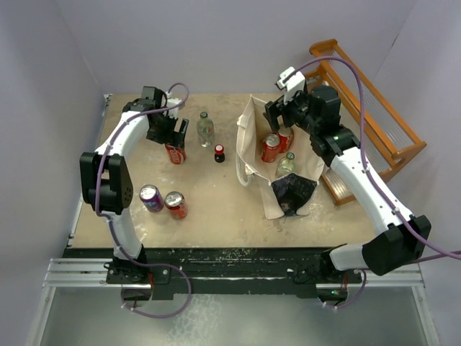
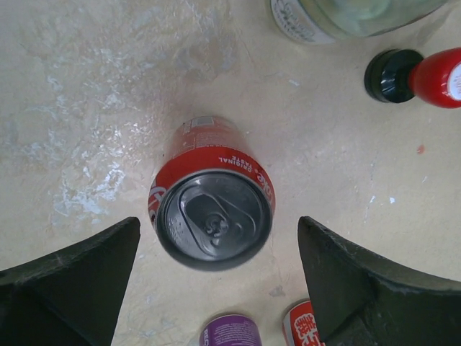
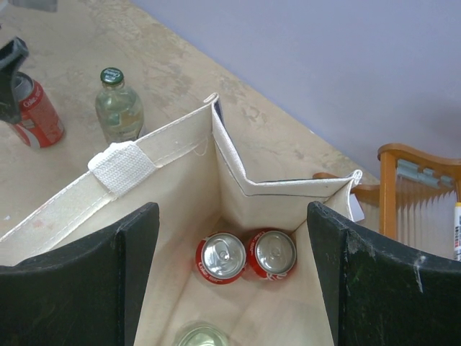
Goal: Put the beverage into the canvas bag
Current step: Pick up the drink from the center of the board.
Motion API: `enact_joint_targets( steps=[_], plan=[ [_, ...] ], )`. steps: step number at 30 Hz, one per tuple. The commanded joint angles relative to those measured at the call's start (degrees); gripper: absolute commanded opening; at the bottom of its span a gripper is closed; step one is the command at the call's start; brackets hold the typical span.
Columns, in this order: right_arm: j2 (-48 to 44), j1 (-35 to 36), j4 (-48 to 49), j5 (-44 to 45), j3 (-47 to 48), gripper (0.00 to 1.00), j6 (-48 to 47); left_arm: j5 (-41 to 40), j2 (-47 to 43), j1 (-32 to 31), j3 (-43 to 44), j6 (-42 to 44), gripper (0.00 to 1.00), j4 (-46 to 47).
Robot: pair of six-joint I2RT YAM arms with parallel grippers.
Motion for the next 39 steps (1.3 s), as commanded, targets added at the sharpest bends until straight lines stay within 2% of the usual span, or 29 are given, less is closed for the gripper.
enact_joint_targets(
  steps=[1,8,13,17,24,31,39],
  plan=[
    [-0.94,0.60,2.83,1.64,-0.22,0.84,2.03,0.87,2.78,-0.05,3.40,0.68,0.89,-1.63],
    [-1.90,1.31,-0.17,-0.66,-0.51,0.84,1.78,3.13,3.22,-0.09,2.80,-0.67,0.73,-0.15],
    [-3.69,3.59,-1.11,-1.66,-2.54,0.84,-0.76,4.80,2.59,-0.12,1.96,-0.22,0.47,1.10],
    [-3.79,4.10,-1.70,-2.09,-2.69,0.83,-1.16,5.84,1.80,-0.13,2.35,0.83,0.30,1.19],
    [-3.46,4.58,-11.14,-11.65,0.52,0.77,-3.57,8.03,-3.41,-0.12,2.56,5.01,0.01,4.28],
    [-6.55,7.73,-20.76,-16.07,5.65,0.81,-4.90,9.15,-6.42,-0.11,4.95,7.48,0.00,6.25],
    [-2.95,14.43,-26.26,-10.41,10.02,0.82,-1.70,9.93,-7.81,-0.13,3.19,4.30,0.00,7.35]
  ],
)
